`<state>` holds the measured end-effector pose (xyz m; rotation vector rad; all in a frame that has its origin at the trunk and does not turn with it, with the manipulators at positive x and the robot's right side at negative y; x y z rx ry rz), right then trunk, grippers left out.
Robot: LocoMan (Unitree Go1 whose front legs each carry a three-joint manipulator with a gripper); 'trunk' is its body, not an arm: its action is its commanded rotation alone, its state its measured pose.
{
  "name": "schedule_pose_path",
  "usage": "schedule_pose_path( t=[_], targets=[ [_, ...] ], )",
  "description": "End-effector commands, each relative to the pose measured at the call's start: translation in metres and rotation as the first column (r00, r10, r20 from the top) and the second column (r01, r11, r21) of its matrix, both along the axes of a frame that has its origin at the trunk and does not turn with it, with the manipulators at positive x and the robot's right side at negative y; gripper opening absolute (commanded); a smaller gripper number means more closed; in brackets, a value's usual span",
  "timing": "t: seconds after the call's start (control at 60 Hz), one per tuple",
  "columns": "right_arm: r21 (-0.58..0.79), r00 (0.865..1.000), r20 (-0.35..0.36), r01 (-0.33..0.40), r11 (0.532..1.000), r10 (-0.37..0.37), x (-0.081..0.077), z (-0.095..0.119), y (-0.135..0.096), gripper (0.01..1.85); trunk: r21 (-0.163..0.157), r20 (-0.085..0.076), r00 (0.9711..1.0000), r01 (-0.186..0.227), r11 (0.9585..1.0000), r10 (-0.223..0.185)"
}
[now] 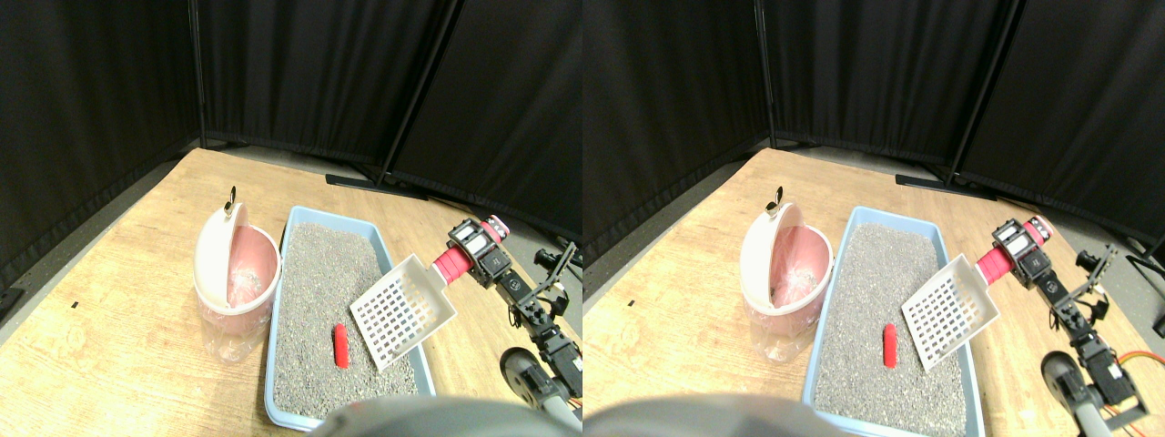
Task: Scoop (unimanual)
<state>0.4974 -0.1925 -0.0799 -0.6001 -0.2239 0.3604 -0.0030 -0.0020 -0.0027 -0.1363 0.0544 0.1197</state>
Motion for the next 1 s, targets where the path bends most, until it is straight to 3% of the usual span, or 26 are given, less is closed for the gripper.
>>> schedule_pose_path(
  t=[0.017, 0.267, 0.283, 0.4, 0.467, 0.6, 0.633, 0.667, 0.967, 1.0],
  targets=[
    [0.014, 0.999, 0.038, -0.022, 1.0, 0.022, 0.003, 0.005, 0.002, 0.05, -0.011, -0.008, 0.9999, -0.015, 0.9998, 0.015],
    [-0.01, 0.999, 0.048, -0.014, 1.0, 0.015, 0.002, 0.006, 0.005, 0.05, -0.012, -0.008, 0.9999, -0.014, 0.9998, 0.014],
    [-0.047, 0.996, 0.068, -0.047, 0.998, 0.05, 0.003, 0.005, 0.009, 0.05, -0.01, -0.012, 0.9999, -0.009, 0.9999, 0.009],
    [-0.067, 0.997, 0.064, -0.045, 0.997, 0.049, 0.002, 0.005, 0.013, 0.05, -0.01, -0.012, 0.9999, -0.009, 0.9999, 0.008],
    [-0.083, 0.993, 0.082, -0.079, 0.993, 0.086, 0.001, 0.004, 0.017, 0.05, -0.012, -0.015, 0.9999, -0.008, 0.9999, 0.008],
    [-0.092, 0.996, 0.064, -0.062, 0.994, 0.068, -0.007, 0.004, 0.024, 0.05, -0.013, -0.017, 0.9998, -0.007, 0.9999, 0.007],
    [-0.098, 0.99, 0.071, -0.111, 0.989, 0.118, -0.011, 0.001, 0.029, 0.05, -0.011, -0.015, 0.9999, -0.006, 0.9999, 0.006],
    [-0.101, 0.99, 0.071, -0.112, 0.989, 0.12, -0.011, 0.001, 0.03, 0.05, -0.011, -0.015, 0.9999, -0.006, 0.9999, 0.006],
    [-0.114, 0.992, -0.017, -0.129, 0.985, 0.128, -0.02, -0.024, 0.043, 0.05, -0.013, -0.024, 0.9997, -0.002, 0.9999, 0.001],
    [-0.113, 0.989, -0.062, -0.142, 0.983, 0.136, -0.027, -0.035, 0.049, 0.05, -0.016, -0.032, 0.9995, 0.001, 0.9999, -0.001]
  ],
)
